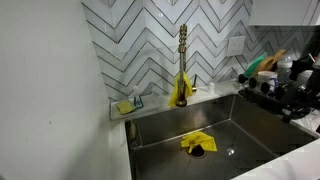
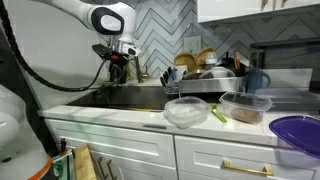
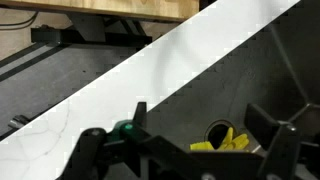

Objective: Move both of the lunchboxes to the sink at once

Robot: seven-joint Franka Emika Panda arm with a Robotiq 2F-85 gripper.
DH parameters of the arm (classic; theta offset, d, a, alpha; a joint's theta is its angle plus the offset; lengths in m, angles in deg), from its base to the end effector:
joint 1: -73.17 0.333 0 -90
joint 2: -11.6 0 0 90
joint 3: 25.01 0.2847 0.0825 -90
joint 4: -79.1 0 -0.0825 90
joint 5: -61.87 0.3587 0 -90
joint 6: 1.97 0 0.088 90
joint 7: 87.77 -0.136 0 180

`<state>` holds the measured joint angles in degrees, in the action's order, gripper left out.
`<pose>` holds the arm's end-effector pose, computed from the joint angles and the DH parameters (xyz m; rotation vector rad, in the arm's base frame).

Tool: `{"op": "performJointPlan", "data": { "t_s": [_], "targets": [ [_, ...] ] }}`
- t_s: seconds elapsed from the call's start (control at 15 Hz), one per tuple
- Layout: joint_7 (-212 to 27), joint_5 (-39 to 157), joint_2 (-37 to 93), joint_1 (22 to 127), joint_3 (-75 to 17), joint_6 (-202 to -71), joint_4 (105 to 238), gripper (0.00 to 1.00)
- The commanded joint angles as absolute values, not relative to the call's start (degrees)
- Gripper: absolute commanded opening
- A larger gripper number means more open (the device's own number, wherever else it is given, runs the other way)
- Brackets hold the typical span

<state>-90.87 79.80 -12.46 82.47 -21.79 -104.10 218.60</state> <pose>0.3590 0.1155 0.3984 -2.8748 -0.0787 0.3839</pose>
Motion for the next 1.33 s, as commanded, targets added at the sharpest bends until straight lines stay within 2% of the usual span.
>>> {"op": "performJointPlan", "data": {
  "t_s": [0.0,0.27,0.73,1.0,1.27],
  "targets": [
    [-90.56,80.1,-12.46,81.43,-20.87,-103.9,218.51,1.0],
    [-91.14,80.21,-12.42,81.01,-21.19,-103.33,218.03,1.0],
    [-101.97,75.83,-17.87,68.79,-27.0,-100.97,214.02,1.0],
    [-107.17,72.49,-18.32,62.82,-28.64,-104.3,211.65,1.0],
    [-105.2,73.23,-17.92,62.85,-29.11,-103.45,210.97,1.0]
  ]
}}
